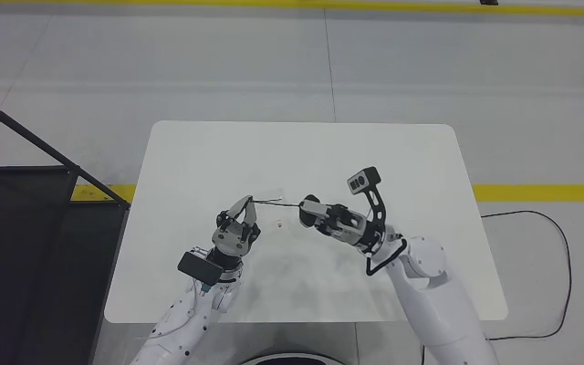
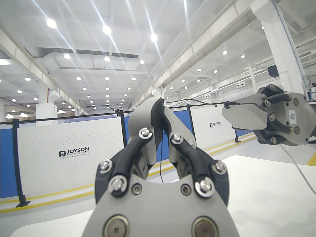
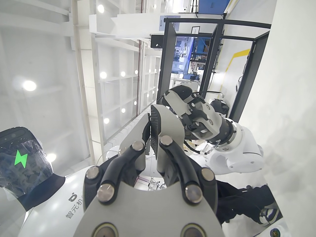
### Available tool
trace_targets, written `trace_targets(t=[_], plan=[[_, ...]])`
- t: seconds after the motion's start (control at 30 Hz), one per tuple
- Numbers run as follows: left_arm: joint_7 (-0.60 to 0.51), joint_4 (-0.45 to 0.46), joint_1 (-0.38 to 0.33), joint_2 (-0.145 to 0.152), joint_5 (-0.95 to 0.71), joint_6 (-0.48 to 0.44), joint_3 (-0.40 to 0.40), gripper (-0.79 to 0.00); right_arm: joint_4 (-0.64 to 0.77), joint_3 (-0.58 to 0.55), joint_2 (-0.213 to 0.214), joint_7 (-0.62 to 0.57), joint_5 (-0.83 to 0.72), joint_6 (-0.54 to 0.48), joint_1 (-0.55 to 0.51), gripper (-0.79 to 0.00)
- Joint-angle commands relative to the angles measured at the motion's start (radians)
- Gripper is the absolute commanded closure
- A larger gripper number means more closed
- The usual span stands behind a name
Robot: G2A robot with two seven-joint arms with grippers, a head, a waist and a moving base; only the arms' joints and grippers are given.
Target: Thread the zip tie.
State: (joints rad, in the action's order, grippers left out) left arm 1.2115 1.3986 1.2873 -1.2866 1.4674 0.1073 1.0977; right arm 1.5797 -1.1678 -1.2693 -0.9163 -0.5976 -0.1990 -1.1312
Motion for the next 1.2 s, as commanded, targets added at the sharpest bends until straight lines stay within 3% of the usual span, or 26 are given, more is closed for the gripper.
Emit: trace_targets(t=[0.0,1.17], plan=[[0.0,0.0,0.0,0.0,0.0,0.0,0.0,0.0,-0.003,0.002,-0.001,-0.001,-0.004,0.0,0.004,0.0],[0.0,0.0,0.0,0.0,0.0,0.0,0.0,0.0,-0.027,0.023,-0.005,0.01,-0.023,0.006,0.026,0.0]])
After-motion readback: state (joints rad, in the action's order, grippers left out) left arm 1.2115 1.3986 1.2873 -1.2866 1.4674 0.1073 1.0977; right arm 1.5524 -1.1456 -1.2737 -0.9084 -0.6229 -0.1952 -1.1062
